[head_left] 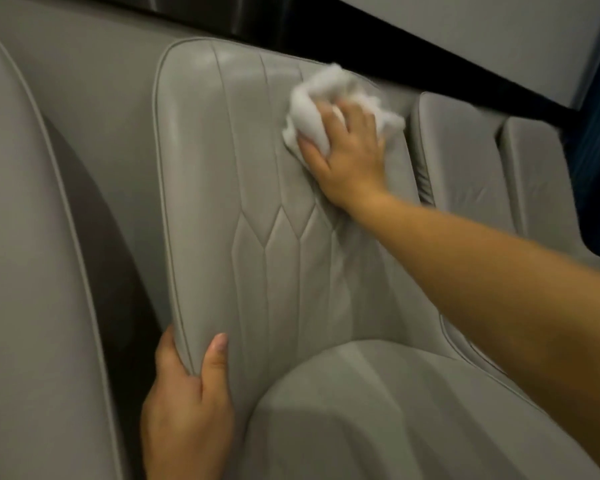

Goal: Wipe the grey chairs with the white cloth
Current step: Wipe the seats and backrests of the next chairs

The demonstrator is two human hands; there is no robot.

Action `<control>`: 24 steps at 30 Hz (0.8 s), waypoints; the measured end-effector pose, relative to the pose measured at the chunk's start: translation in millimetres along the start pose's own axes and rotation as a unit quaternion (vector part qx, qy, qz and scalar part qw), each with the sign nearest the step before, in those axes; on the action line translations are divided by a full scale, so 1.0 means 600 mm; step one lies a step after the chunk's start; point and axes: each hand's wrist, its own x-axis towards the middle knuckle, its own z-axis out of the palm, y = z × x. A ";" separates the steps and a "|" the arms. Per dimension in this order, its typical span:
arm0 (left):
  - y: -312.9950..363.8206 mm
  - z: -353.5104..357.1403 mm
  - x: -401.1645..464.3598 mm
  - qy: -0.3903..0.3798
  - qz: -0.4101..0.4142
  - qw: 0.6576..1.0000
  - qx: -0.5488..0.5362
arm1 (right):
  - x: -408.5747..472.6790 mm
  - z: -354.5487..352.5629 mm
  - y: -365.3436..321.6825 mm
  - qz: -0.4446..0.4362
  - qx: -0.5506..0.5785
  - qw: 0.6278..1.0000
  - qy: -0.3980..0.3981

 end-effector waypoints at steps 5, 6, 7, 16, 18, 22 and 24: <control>0.004 0.006 0.002 0.004 -0.006 1.000 0.005 | -0.151 0.024 0.064 -0.023 -0.049 0.998 -0.023; 0.003 0.008 0.002 0.008 -0.005 1.000 0.011 | -0.139 0.019 0.064 -0.028 -0.043 0.998 -0.030; 0.004 0.010 0.001 0.010 -0.004 1.000 0.021 | -0.121 0.012 0.058 -0.041 -0.036 0.998 -0.024; 0.012 0.002 0.001 0.007 -0.012 1.000 0.023 | 0.069 -0.002 -0.225 -0.220 0.079 0.963 0.132; 0.008 -0.001 0.000 0.000 -0.004 1.000 0.016 | 0.066 0.003 -0.193 -0.237 0.073 0.960 0.127; -0.004 0.000 0.001 -0.007 0.030 0.999 0.020 | 0.077 -0.001 -0.079 -0.151 -0.011 0.986 0.064; -0.006 -0.002 0.001 -0.007 0.036 0.999 0.020 | 0.073 -0.009 -0.023 -0.060 -0.030 0.998 -0.011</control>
